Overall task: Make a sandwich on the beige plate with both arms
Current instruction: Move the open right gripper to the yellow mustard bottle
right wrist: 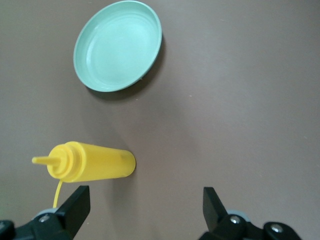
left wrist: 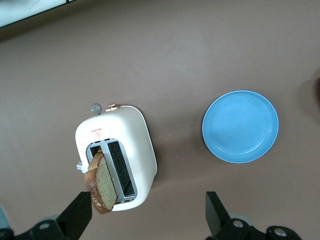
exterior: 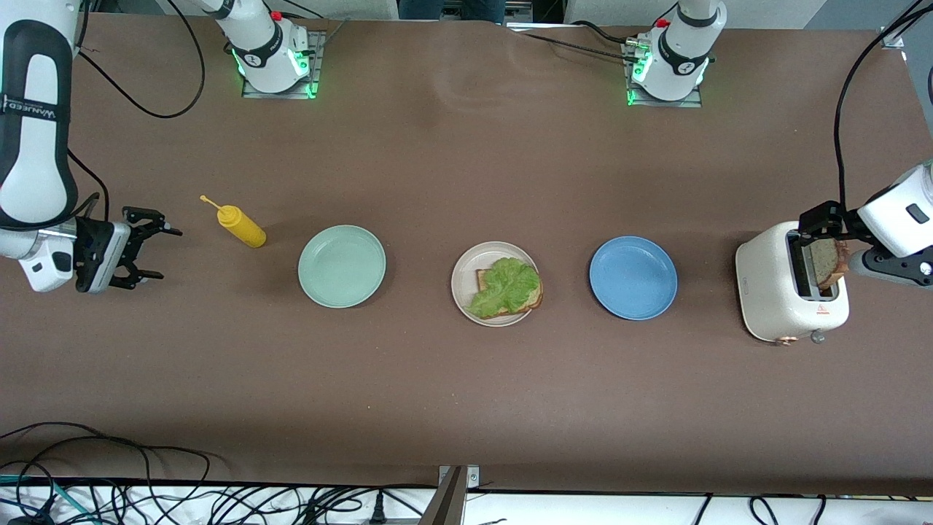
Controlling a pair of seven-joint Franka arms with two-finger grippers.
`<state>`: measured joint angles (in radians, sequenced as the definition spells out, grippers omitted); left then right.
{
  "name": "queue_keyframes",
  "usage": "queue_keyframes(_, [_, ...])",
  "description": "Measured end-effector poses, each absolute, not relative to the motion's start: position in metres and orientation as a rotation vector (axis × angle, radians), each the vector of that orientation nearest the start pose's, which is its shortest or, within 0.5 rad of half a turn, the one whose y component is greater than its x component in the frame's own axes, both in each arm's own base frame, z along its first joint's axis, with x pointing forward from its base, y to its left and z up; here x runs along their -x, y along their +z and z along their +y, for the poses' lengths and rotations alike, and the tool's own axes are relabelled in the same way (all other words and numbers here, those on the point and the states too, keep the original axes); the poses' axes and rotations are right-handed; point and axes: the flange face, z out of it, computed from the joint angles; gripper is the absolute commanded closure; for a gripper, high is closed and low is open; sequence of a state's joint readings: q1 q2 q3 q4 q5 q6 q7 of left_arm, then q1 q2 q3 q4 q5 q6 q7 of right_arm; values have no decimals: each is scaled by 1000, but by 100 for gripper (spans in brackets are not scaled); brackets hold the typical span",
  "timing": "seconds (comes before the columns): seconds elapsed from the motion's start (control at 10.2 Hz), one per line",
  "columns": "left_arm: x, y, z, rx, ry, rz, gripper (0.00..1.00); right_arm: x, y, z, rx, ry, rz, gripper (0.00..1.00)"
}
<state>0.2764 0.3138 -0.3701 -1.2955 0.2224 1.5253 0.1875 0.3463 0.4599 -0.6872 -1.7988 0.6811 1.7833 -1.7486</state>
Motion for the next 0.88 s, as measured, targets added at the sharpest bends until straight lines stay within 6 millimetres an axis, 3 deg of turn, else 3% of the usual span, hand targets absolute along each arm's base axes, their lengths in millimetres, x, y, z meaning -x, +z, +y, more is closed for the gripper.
queue_keyframes(0.2, [-639, 573, 2, 3007, 106, 399, 0, -585, 300, -131, 2162, -254, -1484, 0])
queue_keyframes(0.59, [-639, 573, 1, 3007, 105, 400, 0, -569, 239, -146, 1944, -451, -1490, 0])
queue_keyframes(0.88, [-639, 573, 1, 3007, 105, 401, 0, -563, 214, -151, 1875, -502, -1505, 0])
